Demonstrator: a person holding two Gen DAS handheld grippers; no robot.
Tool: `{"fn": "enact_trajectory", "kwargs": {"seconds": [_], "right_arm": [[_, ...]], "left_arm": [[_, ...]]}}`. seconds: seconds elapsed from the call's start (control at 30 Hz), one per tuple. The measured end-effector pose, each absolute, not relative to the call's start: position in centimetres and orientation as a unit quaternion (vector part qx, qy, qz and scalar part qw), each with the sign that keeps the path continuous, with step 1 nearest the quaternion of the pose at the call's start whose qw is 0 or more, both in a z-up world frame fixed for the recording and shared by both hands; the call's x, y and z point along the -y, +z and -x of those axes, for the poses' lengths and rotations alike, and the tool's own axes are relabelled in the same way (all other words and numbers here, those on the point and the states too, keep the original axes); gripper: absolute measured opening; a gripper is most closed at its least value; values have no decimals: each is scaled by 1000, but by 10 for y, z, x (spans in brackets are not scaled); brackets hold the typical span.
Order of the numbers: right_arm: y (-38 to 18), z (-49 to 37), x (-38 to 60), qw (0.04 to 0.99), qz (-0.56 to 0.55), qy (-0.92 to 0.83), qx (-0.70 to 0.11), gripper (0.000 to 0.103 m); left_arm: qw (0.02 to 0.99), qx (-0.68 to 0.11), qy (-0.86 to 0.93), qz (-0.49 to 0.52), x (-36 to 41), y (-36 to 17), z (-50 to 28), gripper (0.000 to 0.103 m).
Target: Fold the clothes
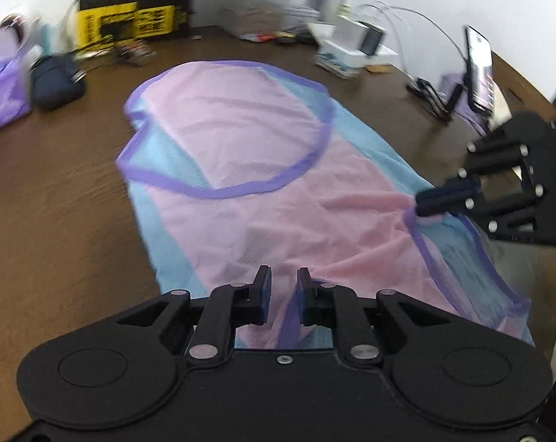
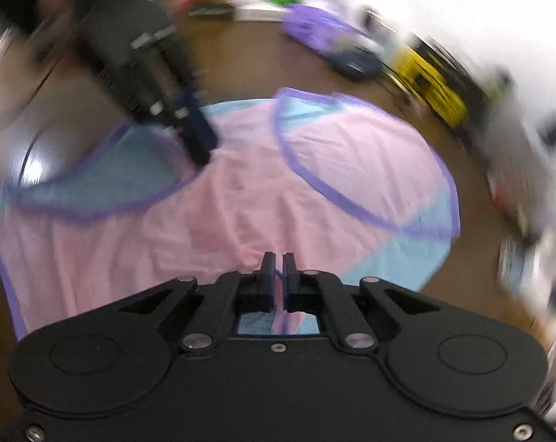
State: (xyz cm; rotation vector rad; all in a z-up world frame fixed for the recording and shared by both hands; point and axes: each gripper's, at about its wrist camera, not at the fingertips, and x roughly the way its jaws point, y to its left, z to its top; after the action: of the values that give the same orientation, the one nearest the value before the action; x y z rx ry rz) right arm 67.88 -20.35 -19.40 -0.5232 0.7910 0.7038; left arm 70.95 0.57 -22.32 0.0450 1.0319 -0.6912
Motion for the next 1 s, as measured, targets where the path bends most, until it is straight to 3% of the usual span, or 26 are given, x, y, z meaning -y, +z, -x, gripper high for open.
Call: {"fn": "enact_trajectory", "kwargs": {"seconds": [0.1, 0.17, 0.23, 0.33, 0.5, 0.53, 0.57, 0.6, 0.7, 0.73, 0.77, 0.9, 1.0], "right_arm": [[-188, -674, 207, 834, 247, 324, -372, 19], [-175, -678, 209, 842, 221, 327, -367, 33], [-167, -688, 209, 849, 191, 331, -366, 39], [-158, -748, 174, 847, 121, 345, -386, 39], [-168, -844, 118, 824, 58, 347, -444, 39], [-174, -862, 111, 817, 48, 340, -463, 39], [-180, -880, 104, 809, 37, 334, -482, 39], [-186, -896, 97, 802, 28, 327, -498, 39], [-195, -915, 86, 796, 23, 332, -505, 29], [-197, -917, 82, 796, 26, 339, -501, 13], [-199, -918, 79, 795, 29, 345, -498, 8], [-189, -919, 75, 812, 4, 363, -457, 6], [-189, -922, 80, 815, -9, 357, -456, 12]], "left_arm": [[831, -459, -313, -12, -18, -205, -703, 22], [845, -449, -289, -13, -26, -197, -700, 49], [854, -451, -260, -12, -32, -198, -699, 51], [855, -468, -224, -11, -33, -211, -698, 51], [854, -491, -172, 27, -39, -220, -697, 46], [853, -494, -167, 37, -40, -219, -697, 36], [853, -495, -162, 40, -41, -218, -697, 15], [853, -496, -155, 43, -41, -219, -696, 9], [858, -491, -136, 68, -44, -220, -687, 4], [860, -488, -125, 80, -45, -221, -683, 3], [862, -485, -110, 98, -48, -222, -677, 2], [864, -475, -53, 160, -58, -223, -664, 3], [864, -473, -41, 166, -59, -223, -655, 3]]}}
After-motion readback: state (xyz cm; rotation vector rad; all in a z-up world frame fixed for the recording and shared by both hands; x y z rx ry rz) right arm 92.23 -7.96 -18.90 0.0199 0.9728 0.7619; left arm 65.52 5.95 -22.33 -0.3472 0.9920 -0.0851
